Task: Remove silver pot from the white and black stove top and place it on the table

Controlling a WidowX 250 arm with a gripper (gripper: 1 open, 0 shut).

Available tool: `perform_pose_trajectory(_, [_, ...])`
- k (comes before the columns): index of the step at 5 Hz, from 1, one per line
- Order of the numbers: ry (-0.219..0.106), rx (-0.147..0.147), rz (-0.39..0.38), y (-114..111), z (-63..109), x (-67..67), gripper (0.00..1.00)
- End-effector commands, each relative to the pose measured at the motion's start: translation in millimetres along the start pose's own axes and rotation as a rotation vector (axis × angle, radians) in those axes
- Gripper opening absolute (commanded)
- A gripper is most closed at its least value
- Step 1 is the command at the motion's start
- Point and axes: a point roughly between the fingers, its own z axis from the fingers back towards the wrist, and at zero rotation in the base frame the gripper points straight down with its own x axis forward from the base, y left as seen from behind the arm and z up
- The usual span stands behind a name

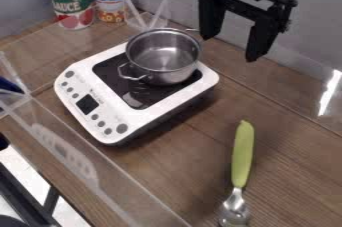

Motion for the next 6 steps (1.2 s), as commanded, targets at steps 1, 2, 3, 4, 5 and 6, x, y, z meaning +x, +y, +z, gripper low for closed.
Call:
perform_pose_trajectory(1, [0.012,0.007,0.014,10,-8.2,4.7,1.00])
perform_pose_trajectory(2, [0.020,0.020,0.044,30,-14.6,13.3,1.00])
perform_pose_trajectory(3, [0.023,0.033,0.061,55,-16.9,15.2,1.00])
perform_pose_trajectory(4, [0.023,0.041,0.069,77,-20.7,16.9,1.00])
perform_pose_trajectory(5, [0.026,0.045,0.053,83,-25.4,17.1,1.00])
perform_pose_trajectory(6, [0.029,0.039,0.040,84,-30.9,16.0,1.00])
